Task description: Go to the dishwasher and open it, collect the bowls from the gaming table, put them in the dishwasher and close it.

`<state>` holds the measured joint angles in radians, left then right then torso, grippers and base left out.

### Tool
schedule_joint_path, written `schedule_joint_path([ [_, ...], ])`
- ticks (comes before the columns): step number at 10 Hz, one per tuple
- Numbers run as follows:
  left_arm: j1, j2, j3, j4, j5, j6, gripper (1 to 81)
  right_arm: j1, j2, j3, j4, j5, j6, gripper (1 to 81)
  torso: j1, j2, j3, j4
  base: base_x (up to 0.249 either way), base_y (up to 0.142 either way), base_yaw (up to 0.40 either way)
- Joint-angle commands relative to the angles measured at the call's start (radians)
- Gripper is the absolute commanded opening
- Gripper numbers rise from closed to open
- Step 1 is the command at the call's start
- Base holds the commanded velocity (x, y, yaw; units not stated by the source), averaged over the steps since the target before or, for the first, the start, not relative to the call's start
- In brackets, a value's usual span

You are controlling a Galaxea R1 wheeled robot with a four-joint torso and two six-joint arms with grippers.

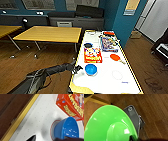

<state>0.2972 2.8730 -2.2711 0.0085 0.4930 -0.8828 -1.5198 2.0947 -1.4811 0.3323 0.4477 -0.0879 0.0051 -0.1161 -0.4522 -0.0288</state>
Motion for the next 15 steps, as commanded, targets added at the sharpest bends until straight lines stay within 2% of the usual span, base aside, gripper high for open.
schedule_joint_path([
  [1,-0.174,0.037,-0.014,0.001,0.030,-0.008,81.1,0.020,-0.049,0.019,-0.021,-0.063,0.000,1.0,0.000,0.000,0.000,0.000,0.000,0.000,0.000],
  [3,-0.187,0.059,-0.018,0.008,0.050,-0.007,81.1,0.020,-0.049,0.018,-0.019,-0.063,0.000,1.0,0.000,0.000,0.000,0.000,0.000,0.000,0.000],
  [5,-0.183,0.106,-0.040,0.054,0.056,-0.007,81.1,0.020,-0.051,0.019,-0.019,-0.063,0.000,1.0,0.000,0.000,0.000,0.000,0.000,0.000,0.000],
  [8,-0.166,0.157,-0.079,0.096,0.062,-0.008,81.1,0.020,-0.049,0.018,-0.019,-0.063,0.000,1.0,0.000,0.000,0.000,0.000,0.000,0.000,0.000],
  [12,-0.158,0.217,-0.185,0.103,0.102,-0.012,81.1,0.020,-0.055,0.019,-0.021,-0.061,0.000,1.0,0.000,0.000,0.000,0.000,0.000,0.000,0.000],
  [14,-0.158,0.247,-0.255,0.108,0.114,-0.039,81.1,0.023,-0.052,0.018,-0.019,-0.061,0.000,1.0,0.000,0.000,0.000,0.000,0.000,0.000,0.000],
  [15,-0.157,0.261,-0.280,0.113,0.131,-0.039,81.1,0.023,-0.052,0.015,-0.019,-0.061,0.000,1.0,0.000,0.000,0.000,0.000,0.000,0.000,0.000],
])
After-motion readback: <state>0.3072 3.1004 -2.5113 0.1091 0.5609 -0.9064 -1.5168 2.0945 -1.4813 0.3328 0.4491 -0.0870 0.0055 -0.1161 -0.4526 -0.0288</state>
